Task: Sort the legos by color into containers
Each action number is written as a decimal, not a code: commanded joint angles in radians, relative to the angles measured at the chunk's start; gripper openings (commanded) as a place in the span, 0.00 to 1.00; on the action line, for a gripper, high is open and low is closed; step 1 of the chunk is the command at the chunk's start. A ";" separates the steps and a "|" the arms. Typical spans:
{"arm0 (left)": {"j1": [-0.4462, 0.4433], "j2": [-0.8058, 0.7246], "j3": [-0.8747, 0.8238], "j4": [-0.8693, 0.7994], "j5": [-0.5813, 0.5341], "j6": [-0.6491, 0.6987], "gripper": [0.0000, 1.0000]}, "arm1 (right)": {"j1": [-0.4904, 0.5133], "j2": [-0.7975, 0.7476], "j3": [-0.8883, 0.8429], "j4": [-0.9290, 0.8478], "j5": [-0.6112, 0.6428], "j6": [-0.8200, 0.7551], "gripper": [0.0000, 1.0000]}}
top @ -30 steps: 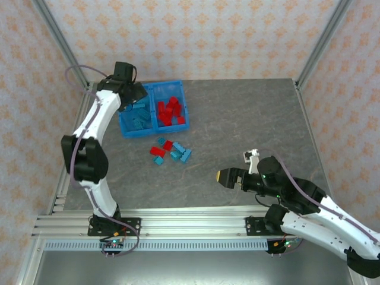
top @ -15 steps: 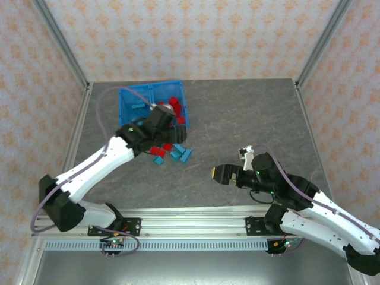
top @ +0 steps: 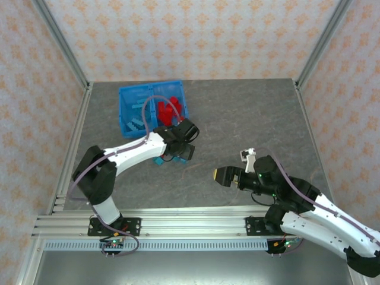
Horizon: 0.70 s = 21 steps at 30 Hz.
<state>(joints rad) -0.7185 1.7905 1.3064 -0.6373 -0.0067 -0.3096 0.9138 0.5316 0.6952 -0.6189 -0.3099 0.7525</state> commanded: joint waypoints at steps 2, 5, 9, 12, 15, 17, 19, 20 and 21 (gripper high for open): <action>0.000 0.052 0.038 0.017 0.005 0.026 0.50 | 0.006 -0.038 -0.002 -0.046 0.030 0.014 0.99; -0.002 0.065 0.010 0.036 0.010 0.009 0.50 | 0.006 -0.053 -0.005 -0.057 0.037 0.015 0.99; -0.012 0.095 -0.010 0.012 -0.002 0.014 0.46 | 0.005 -0.056 -0.009 -0.061 0.055 0.016 1.00; -0.026 0.110 -0.031 0.015 0.010 0.018 0.43 | 0.006 -0.056 -0.016 -0.054 0.064 0.017 1.00; -0.035 0.112 -0.052 0.021 0.011 0.007 0.40 | 0.006 -0.056 -0.021 -0.046 0.065 0.022 0.99; -0.037 0.128 -0.067 0.031 0.011 -0.003 0.40 | 0.006 -0.056 -0.022 -0.047 0.063 0.024 0.99; -0.040 0.149 -0.080 0.042 0.018 -0.006 0.41 | 0.006 -0.056 -0.020 -0.053 0.064 0.024 0.99; -0.044 0.155 -0.085 0.045 0.023 -0.007 0.41 | 0.007 -0.056 -0.019 -0.055 0.064 0.024 0.99; -0.048 0.159 -0.086 0.044 0.024 -0.007 0.41 | 0.006 -0.056 -0.018 -0.057 0.065 0.024 0.99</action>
<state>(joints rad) -0.7593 1.9060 1.2591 -0.5816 -0.0086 -0.3042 0.9138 0.4850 0.6857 -0.6609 -0.2661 0.7673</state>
